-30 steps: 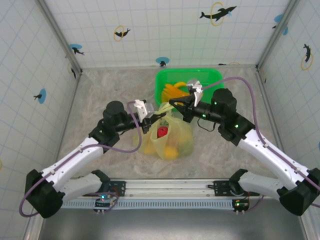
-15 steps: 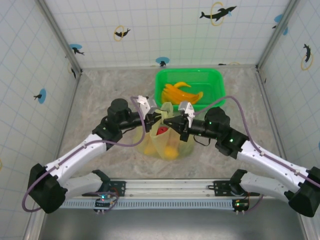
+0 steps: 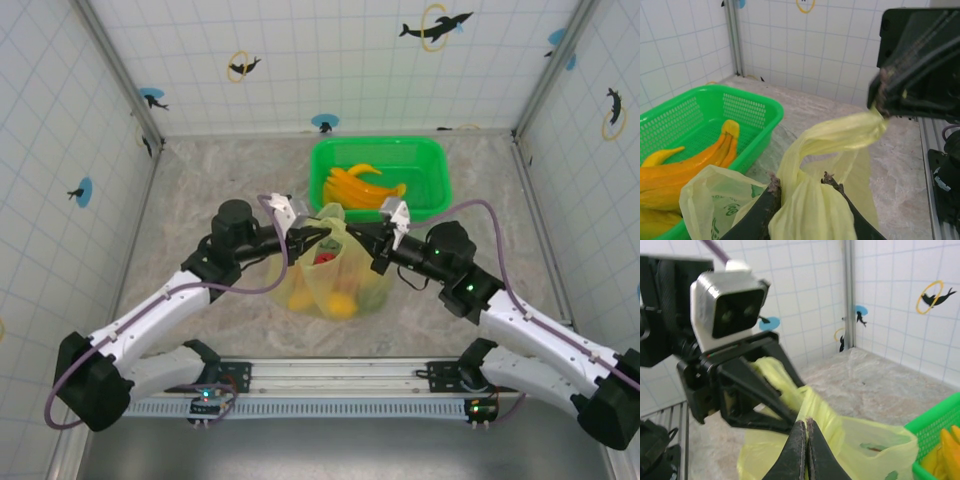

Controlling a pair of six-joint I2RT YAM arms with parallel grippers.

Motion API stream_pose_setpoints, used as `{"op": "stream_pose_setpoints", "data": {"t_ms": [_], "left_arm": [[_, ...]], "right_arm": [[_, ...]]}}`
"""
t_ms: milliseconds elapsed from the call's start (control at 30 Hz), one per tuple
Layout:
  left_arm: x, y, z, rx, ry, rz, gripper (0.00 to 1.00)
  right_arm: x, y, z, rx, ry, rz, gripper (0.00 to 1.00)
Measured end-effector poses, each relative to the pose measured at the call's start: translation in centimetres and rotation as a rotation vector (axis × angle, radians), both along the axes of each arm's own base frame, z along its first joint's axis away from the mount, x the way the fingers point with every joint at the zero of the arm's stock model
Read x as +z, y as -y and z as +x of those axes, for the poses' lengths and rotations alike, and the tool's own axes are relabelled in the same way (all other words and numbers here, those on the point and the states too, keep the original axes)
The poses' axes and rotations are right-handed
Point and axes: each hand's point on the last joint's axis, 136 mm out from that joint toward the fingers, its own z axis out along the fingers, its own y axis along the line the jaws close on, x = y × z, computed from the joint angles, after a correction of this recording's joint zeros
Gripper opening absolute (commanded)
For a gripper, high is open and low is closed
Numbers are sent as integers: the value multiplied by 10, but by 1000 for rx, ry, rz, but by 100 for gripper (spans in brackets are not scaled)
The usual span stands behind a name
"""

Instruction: Place the fake fruits into the plastic bag and tie a complex knot

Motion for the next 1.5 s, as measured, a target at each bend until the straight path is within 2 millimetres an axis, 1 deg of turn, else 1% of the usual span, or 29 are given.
{"op": "stream_pose_setpoints", "data": {"t_ms": [67, 167, 367, 533, 633, 700, 800, 867, 1000, 1167, 1333, 1500], "left_arm": [[1, 0, 0, 0, 2, -3, 24], [5, 0, 1, 5, 4, -20, 25], [16, -9, 13, 53, -7, -84, 26], [23, -12, 17, 67, -23, -119, 28], [26, -11, 15, 57, -33, -134, 34], [27, -10, 14, 50, -38, -140, 41], [23, -8, 14, 36, -64, -140, 48], [18, -6, 14, 28, -85, -131, 51], [3, -3, 13, 6, -139, -101, 56], [-6, -2, 10, 0, -159, -52, 59], [-8, 2, 8, 1, -124, 8, 63], [-7, 6, 6, 7, -77, 86, 64]], "right_arm": [[2, 3, 3, -9, -5, 20, 0], [0, 2, 1, 10, -22, 30, 0], [-1, -2, -9, 70, -30, 31, 0], [-10, -10, -21, 128, -40, 4, 0], [-17, -16, -31, 162, -34, -28, 0], [-27, -23, -36, 178, -32, -61, 0], [-46, -34, -41, 196, -41, -126, 0], [-58, -39, -42, 198, -46, -165, 0], [-73, -46, -43, 192, -31, -229, 0], [-76, -51, -42, 167, 8, -266, 0], [-80, -51, -33, 130, 18, -289, 0], [-73, -54, -31, 129, 33, -281, 0]]}}
